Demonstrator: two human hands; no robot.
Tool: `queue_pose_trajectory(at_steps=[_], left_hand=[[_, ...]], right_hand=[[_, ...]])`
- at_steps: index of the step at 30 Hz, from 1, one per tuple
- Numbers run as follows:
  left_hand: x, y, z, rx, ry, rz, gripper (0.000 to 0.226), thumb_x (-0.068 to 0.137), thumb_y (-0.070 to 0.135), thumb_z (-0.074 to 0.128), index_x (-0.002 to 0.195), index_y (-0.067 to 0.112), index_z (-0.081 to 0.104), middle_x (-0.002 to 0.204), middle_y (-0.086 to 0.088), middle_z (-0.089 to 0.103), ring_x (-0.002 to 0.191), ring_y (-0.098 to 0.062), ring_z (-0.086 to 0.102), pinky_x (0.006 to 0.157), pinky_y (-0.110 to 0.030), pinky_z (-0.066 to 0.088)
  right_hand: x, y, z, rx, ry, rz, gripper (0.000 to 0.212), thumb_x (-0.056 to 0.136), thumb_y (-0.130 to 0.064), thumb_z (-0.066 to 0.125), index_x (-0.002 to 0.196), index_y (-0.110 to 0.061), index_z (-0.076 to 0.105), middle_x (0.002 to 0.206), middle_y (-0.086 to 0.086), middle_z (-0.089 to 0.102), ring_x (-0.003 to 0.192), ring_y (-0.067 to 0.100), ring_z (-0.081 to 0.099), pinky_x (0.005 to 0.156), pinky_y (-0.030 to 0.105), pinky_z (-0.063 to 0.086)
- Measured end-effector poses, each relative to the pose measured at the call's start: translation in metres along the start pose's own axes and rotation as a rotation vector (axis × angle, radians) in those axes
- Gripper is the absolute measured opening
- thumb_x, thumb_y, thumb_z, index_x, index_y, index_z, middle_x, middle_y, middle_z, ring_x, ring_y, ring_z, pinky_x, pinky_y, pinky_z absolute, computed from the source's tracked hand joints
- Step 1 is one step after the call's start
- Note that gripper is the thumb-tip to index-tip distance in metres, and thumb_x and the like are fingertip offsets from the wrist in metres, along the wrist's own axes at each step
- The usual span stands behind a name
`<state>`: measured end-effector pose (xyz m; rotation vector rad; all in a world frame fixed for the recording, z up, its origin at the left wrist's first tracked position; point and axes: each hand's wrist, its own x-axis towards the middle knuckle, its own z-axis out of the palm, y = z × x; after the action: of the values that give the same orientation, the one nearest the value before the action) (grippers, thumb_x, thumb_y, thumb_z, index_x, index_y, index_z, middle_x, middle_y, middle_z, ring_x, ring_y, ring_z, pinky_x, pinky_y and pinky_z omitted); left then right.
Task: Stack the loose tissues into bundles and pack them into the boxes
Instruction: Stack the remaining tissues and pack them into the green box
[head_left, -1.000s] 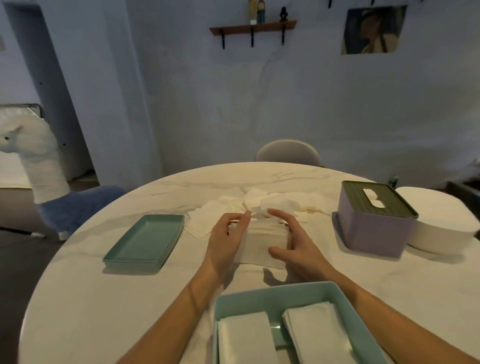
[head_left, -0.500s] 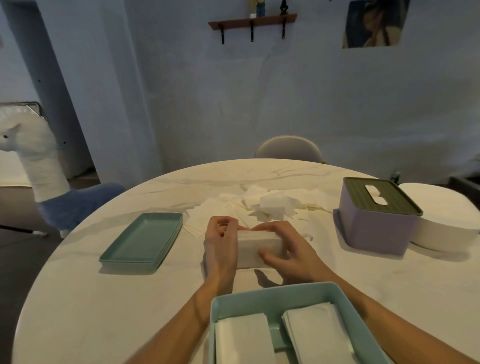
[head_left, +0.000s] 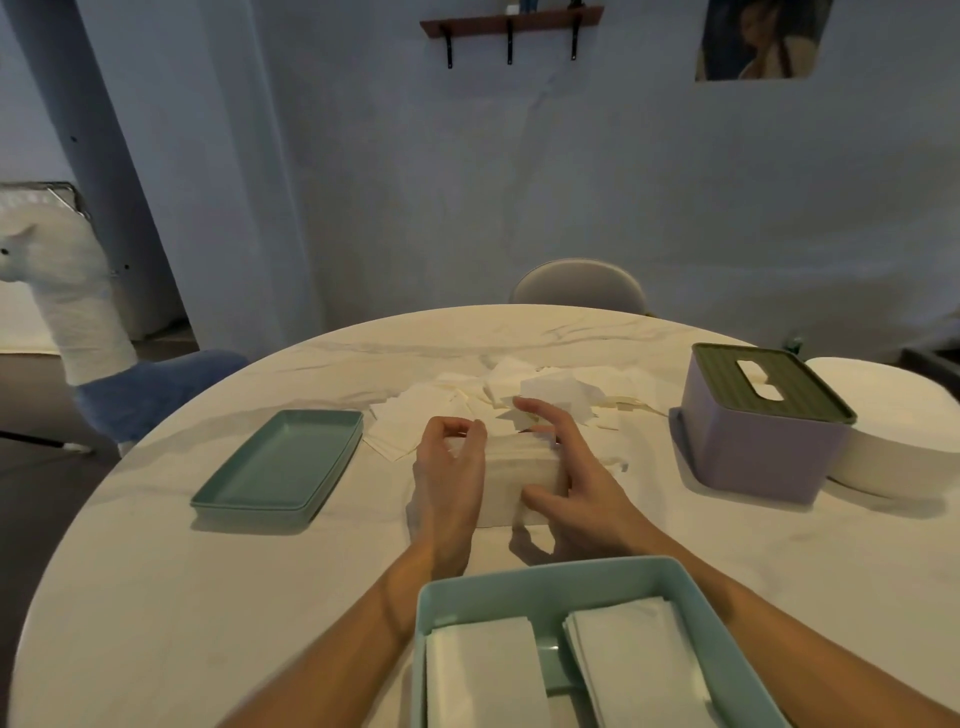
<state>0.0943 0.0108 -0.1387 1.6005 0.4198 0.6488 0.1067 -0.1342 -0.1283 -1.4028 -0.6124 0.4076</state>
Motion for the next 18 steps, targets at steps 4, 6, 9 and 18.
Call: queue_pose_trajectory(at_steps=[4, 6, 9, 18], left_hand=[[-0.004, -0.001, -0.001, 0.025, 0.032, 0.044, 0.006, 0.101, 0.037, 0.058, 0.098, 0.041, 0.053, 0.100, 0.022, 0.060, 0.099, -0.011, 0.061, 0.090, -0.044, 0.058], [-0.009, 0.003, 0.001, 0.010, 0.043, 0.117, 0.009, 0.102, 0.033, 0.057, 0.100, 0.039, 0.051, 0.101, 0.021, 0.058, 0.101, -0.012, 0.059, 0.082, -0.034, 0.057], [-0.011, 0.005, 0.005, -0.041, 0.037, 0.150, 0.010, 0.103, 0.035, 0.058, 0.100, 0.040, 0.049, 0.100, 0.019, 0.059, 0.097, -0.012, 0.060, 0.084, -0.039, 0.059], [-0.001, -0.005, -0.003, 0.029, 0.047, 0.036, 0.024, 0.097, 0.037, 0.060, 0.095, 0.057, 0.046, 0.100, 0.017, 0.062, 0.097, -0.018, 0.065, 0.086, -0.050, 0.061]], right_hand=[[-0.004, 0.004, -0.011, -0.729, 0.076, -0.226, 0.047, 0.101, -0.030, 0.058, 0.145, -0.043, 0.045, 0.149, -0.016, 0.048, 0.135, 0.012, 0.047, 0.113, 0.043, 0.045], [-0.007, 0.001, -0.013, -0.748, 0.122, -0.281, 0.042, 0.102, -0.034, 0.056, 0.142, -0.041, 0.048, 0.144, -0.022, 0.051, 0.129, 0.002, 0.049, 0.114, 0.032, 0.043], [-0.012, -0.002, -0.014, -0.657, 0.099, -0.301, 0.043, 0.096, -0.043, 0.060, 0.138, -0.044, 0.050, 0.136, -0.028, 0.054, 0.124, 0.000, 0.054, 0.107, 0.022, 0.048], [-0.004, 0.002, -0.006, -0.286, -0.041, -0.119, 0.085, 0.068, -0.031, 0.076, 0.142, -0.049, 0.038, 0.138, -0.005, 0.050, 0.122, 0.029, 0.058, 0.096, 0.044, 0.058]])
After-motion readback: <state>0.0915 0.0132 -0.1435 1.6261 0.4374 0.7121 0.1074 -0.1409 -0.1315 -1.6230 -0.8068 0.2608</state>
